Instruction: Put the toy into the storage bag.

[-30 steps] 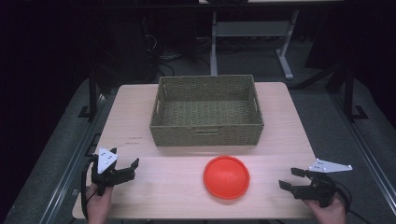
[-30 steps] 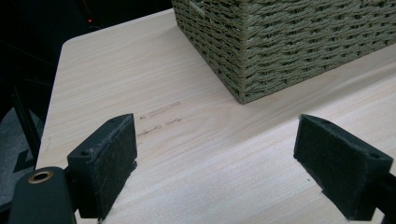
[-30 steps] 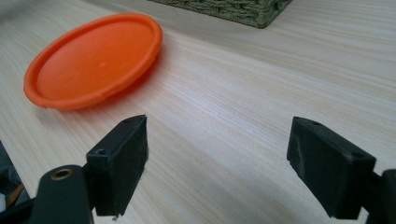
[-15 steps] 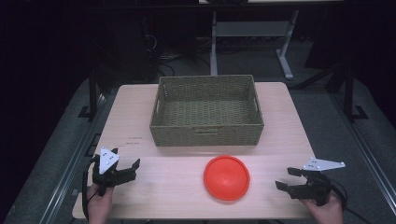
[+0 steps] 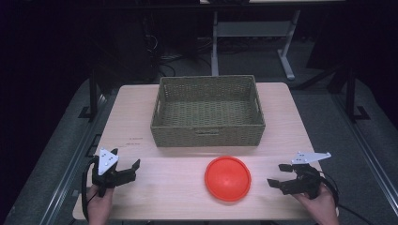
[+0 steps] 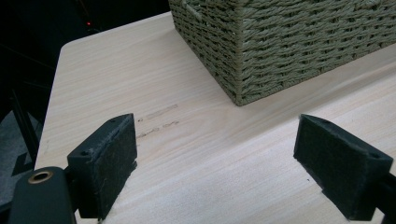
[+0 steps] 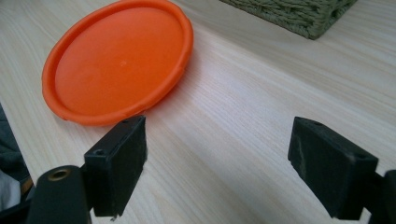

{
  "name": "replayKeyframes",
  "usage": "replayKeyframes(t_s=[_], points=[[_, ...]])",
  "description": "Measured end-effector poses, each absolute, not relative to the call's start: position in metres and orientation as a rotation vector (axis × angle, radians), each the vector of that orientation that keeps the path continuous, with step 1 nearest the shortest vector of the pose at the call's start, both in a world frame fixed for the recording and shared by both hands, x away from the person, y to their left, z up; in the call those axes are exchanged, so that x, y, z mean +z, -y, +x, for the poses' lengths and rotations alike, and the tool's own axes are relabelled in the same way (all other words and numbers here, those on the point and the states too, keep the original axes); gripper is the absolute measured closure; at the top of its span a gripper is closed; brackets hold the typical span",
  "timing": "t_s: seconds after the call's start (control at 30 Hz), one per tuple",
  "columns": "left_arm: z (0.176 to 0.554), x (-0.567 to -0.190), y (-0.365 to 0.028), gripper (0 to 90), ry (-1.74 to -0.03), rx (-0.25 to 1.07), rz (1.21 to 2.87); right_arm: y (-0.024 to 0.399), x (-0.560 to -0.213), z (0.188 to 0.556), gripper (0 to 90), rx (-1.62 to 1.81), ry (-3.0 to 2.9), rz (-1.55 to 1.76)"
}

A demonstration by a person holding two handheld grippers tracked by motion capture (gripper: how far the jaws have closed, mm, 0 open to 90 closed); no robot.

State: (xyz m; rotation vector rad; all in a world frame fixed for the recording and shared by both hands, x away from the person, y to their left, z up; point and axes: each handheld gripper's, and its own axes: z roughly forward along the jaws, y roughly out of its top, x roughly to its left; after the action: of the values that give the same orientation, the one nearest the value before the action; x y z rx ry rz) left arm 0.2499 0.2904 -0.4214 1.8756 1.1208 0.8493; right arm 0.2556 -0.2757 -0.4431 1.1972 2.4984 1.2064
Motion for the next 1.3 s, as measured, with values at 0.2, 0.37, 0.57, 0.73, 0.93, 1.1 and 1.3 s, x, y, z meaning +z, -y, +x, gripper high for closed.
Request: replayKeyframes(t_s=[0.2,0.37,0.57,0.73,0.93,1.1,1.3], points=[[0.25,-0.422,-0.291,12.8,-1.124,0.852,1.883,0.271,-0.438,0.261,19.3,1.225,-2.523,1.196],[0.25,-0.422,-0.291,12.8,-1.126,0.854,1.88,0.265,-0.434,0.266,18.8,1.234,-2.538,1.183],[0.251,-0.422,-0.291,12.8,-1.127,0.851,1.875,0.255,-0.435,0.272,18.3,1.208,-2.562,1.167],[0.25,-0.422,-0.29,12.8,-1.124,0.852,1.881,0.247,-0.435,0.276,18.5,1.221,-2.553,1.143],[0.25,-0.422,-0.29,12.8,-1.123,0.851,1.879,0.229,-0.434,0.285,18.8,1.206,-2.59,1.11],[0.25,-0.421,-0.29,12.8,-1.117,0.856,1.883,0.216,-0.435,0.292,19.2,1.163,-2.622,1.1],[0.25,-0.421,-0.289,12.8,-1.115,0.858,1.891,0.203,-0.433,0.301,19.9,1.15,-2.676,1.075]])
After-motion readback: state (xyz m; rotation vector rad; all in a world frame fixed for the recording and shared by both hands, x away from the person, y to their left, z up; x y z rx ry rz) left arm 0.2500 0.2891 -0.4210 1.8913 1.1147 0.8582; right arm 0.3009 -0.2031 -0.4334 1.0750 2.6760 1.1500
